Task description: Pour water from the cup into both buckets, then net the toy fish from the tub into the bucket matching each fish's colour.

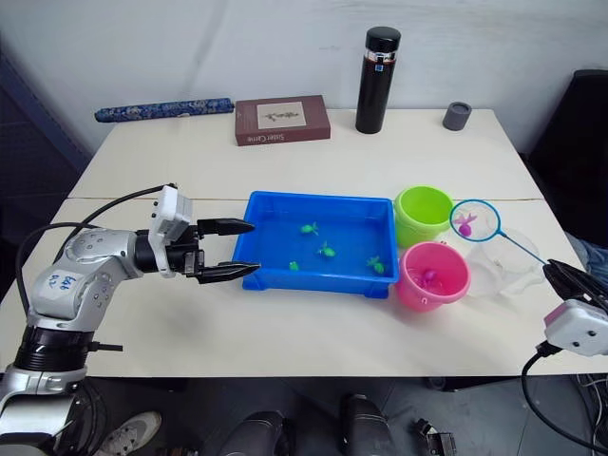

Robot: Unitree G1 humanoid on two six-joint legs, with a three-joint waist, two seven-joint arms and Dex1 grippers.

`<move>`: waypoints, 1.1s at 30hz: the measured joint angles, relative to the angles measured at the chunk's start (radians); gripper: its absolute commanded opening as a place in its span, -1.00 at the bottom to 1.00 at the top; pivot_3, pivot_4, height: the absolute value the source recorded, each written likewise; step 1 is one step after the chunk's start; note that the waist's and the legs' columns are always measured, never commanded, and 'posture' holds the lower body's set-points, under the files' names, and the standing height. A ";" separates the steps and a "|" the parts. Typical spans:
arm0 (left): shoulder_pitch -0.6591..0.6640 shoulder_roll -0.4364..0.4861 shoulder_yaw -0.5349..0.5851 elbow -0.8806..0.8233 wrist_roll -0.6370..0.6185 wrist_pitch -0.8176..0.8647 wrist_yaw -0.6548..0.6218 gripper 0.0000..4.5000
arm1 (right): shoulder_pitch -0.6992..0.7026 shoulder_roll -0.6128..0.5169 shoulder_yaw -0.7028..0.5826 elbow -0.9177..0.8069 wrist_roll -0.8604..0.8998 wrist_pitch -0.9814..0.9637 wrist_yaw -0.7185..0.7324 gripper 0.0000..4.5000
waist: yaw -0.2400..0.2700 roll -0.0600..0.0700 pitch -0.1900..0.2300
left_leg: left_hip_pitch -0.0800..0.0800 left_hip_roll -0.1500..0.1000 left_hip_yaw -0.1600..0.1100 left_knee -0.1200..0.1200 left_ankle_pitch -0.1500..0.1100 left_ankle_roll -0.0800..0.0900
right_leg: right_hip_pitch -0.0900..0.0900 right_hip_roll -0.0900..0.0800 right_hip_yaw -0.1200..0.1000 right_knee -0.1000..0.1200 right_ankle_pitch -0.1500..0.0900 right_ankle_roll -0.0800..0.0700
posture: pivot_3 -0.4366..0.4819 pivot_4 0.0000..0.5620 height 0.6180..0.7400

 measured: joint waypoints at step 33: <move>-0.033 0.000 0.000 0.034 0.008 -0.003 -0.018 0.98 | 0.011 -0.071 -0.023 0.052 -0.264 -0.308 -0.226 -1.00 | -0.018 0.000 0.000 | 0.002 0.000 0.003 0.000 0.000 0.000 | 0.000 0.001 0.003 0.001 0.000 0.000 | -0.05 -0.47 0.99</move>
